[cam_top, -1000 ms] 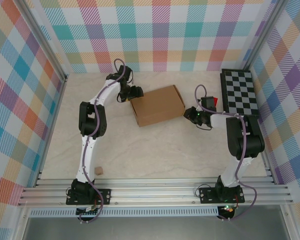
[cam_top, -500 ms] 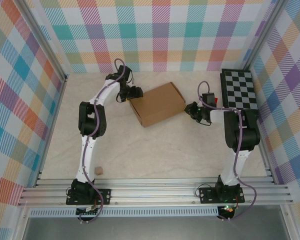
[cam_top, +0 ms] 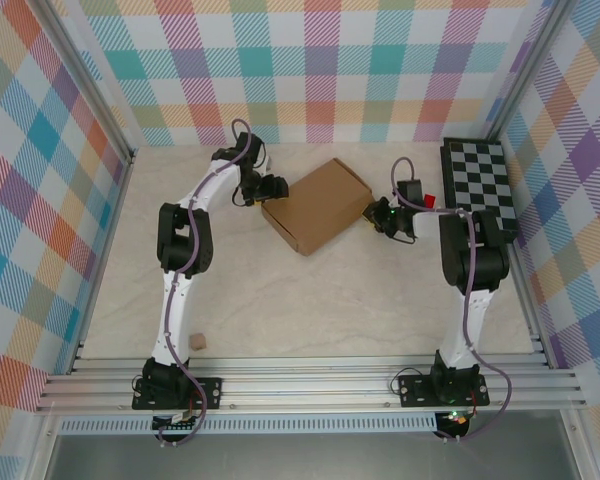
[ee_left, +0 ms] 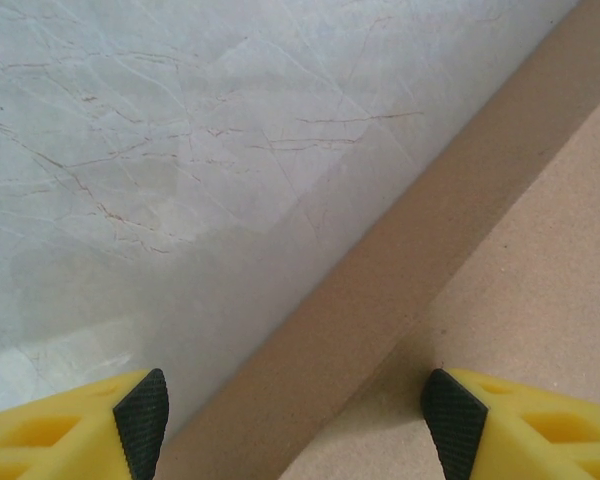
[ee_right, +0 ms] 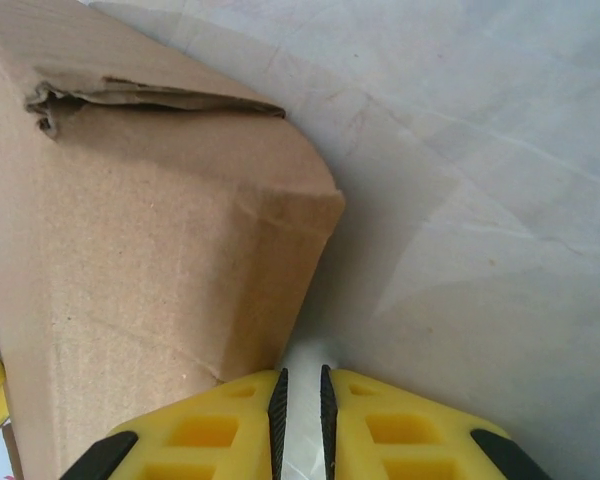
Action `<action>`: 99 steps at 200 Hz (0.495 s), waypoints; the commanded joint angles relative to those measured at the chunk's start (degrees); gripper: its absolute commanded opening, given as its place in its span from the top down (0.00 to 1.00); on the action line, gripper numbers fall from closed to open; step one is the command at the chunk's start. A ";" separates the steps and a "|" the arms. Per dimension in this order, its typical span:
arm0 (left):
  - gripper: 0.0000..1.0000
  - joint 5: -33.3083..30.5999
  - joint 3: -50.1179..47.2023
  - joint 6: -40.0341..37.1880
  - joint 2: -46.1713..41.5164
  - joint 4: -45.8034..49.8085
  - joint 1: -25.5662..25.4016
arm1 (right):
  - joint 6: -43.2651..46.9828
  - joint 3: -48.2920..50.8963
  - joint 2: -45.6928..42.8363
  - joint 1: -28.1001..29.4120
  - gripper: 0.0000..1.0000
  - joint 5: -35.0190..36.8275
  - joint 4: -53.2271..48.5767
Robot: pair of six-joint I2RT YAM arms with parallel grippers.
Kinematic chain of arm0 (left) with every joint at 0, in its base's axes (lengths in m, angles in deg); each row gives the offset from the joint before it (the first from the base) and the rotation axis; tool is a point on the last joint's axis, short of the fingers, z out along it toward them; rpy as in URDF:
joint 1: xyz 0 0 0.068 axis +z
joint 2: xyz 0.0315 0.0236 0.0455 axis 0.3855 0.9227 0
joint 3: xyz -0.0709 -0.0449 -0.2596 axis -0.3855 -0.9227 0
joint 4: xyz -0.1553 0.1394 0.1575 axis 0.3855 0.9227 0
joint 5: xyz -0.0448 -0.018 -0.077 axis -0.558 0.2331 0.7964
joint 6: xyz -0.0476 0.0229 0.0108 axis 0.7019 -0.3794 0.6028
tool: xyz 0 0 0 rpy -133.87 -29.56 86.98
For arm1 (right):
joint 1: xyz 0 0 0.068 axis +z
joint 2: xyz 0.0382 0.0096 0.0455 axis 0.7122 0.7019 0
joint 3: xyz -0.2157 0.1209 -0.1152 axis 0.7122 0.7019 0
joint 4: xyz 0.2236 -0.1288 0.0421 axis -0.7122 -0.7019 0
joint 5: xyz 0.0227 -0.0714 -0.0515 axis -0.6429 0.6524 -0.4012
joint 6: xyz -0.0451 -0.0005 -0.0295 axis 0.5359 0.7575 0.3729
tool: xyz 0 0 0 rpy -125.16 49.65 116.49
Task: Fold the paper box
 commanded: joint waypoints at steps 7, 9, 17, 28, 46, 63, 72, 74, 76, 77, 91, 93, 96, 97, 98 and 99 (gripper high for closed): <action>0.28 -0.08 -2.86 -0.56 2.61 7.91 -2.71 | -0.80 -2.03 1.90 4.16 0.80 -4.29 0.43; 0.28 -0.28 -2.88 -0.35 2.61 7.98 -2.71 | -0.70 -1.90 1.69 4.24 0.80 -4.11 0.17; 0.28 -1.17 -2.66 0.20 2.64 8.13 -2.71 | -0.54 -1.39 0.68 4.39 0.80 -3.33 -0.87; 0.28 -2.73 -2.53 1.34 2.61 8.34 -2.54 | -0.13 -0.43 -0.82 4.47 0.80 -2.39 -2.40; 0.28 -4.42 -2.60 2.74 2.67 8.33 -2.19 | 1.40 0.55 -3.09 4.41 0.79 -1.79 -5.05; 0.28 -5.21 -2.53 3.66 2.62 8.20 -1.92 | 3.09 1.33 -5.19 4.40 0.79 -1.67 -7.20; 0.28 -5.55 -2.57 3.95 2.57 8.16 -1.85 | 3.65 2.00 -6.63 4.39 0.79 -1.38 -7.91; 0.28 -5.60 -2.54 4.01 2.51 8.11 -1.83 | 3.78 2.16 -6.93 4.39 0.79 -1.29 -8.15; 0.28 -5.68 -2.51 4.04 2.50 8.08 -1.87 | 4.03 2.24 -7.29 4.39 0.80 -1.16 -8.41; 0.28 -5.71 -2.52 4.05 2.49 8.07 -1.85 | 4.13 2.27 -7.44 4.39 0.79 -1.12 -8.64; 0.28 -6.27 -2.44 4.39 2.49 8.07 -1.84 | 5.33 2.55 -9.57 4.45 0.79 -0.49 -10.92; 0.28 -6.31 -2.38 4.44 2.45 8.07 -1.85 | 5.43 2.56 -9.82 4.40 0.80 -0.54 -11.19; 0.28 -6.38 -2.31 4.49 2.44 8.08 -1.83 | 5.58 2.61 -10.20 4.43 0.79 -0.60 -11.65; 0.28 -6.37 -2.29 4.53 2.47 8.07 -1.83 | 5.61 2.63 -10.34 4.45 0.79 -0.67 -11.80; 0.28 -6.36 -2.28 4.56 2.48 8.07 -1.83 | 5.62 2.64 -10.41 4.46 0.80 -0.70 -11.97; 0.28 -6.40 -2.27 4.57 2.48 8.11 -1.83 | 5.63 2.60 -10.54 4.47 0.80 -0.76 -12.05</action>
